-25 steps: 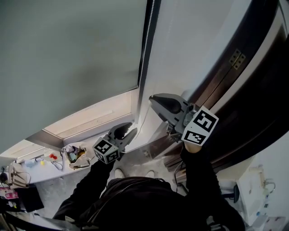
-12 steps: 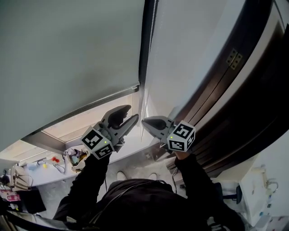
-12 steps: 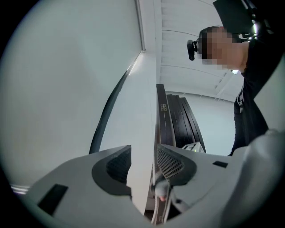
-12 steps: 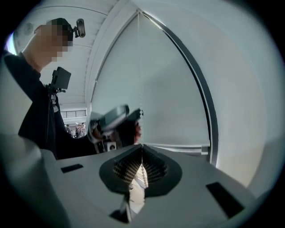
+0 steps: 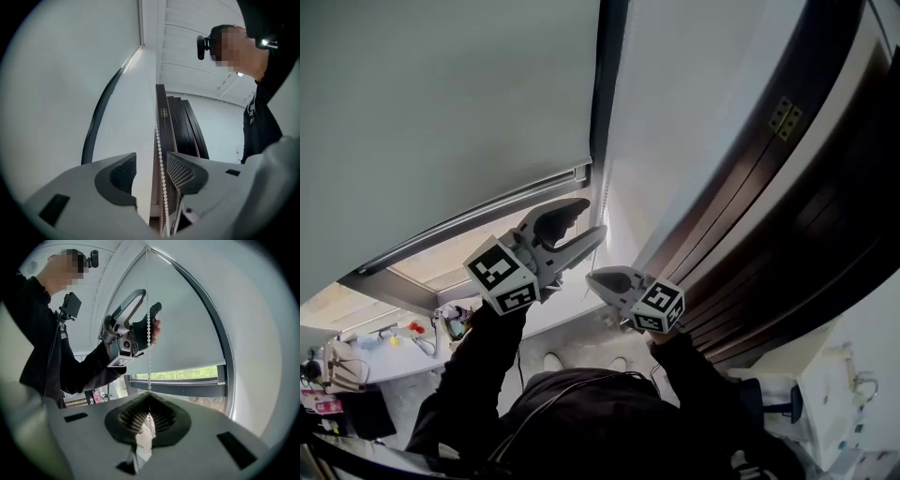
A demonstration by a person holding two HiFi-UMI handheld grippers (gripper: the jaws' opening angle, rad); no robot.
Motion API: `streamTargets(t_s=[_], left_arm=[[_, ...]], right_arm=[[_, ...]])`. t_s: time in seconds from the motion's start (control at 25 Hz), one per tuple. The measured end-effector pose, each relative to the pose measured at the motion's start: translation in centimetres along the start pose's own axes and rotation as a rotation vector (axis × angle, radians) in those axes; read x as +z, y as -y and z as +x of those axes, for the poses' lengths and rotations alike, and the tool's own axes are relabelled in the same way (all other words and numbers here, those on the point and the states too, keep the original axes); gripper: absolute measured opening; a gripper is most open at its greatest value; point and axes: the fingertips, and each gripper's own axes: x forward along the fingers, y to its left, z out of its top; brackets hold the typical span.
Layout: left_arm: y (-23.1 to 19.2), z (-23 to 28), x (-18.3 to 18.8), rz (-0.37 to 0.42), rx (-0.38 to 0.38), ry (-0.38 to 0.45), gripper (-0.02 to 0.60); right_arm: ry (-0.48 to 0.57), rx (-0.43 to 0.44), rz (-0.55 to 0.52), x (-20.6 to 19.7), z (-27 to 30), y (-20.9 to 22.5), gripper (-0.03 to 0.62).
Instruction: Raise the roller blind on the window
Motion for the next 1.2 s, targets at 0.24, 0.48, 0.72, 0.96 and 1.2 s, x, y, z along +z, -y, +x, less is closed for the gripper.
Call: streamTargets(t_s=[0.24, 0.48, 0.72, 0.96, 1.2], left_arm=[[0.2, 1.0, 1.5, 0.013, -0.026, -0.021, 0.195], [1.0, 1.6, 2.2, 0.005, -0.059, -0.031, 0.069], [1.6, 1.9, 2.0, -0.041, -0.093, -0.046, 0.012], [0.1, 0.9, 1.9, -0.023, -0.035, -0.020, 0.009], [0.5, 0.4, 0.8, -0.018, -0.037, -0.022, 0.008]], right_arm=[[-0.019, -0.007, 0.006, -0.5, -0.7, 0.2, 0.006], [-0.019, -0.009, -0.004, -0.5, -0.7, 0.0, 0.006], [-0.012, 0.015, -0.006, -0.4, -0.7, -0.5, 0.006], [-0.002, 0.070, 0.019, 0.4, -2.0, -0.6, 0.020], [0.182, 0.132, 0.043, 9.2, -5.8, 0.0, 0.270]])
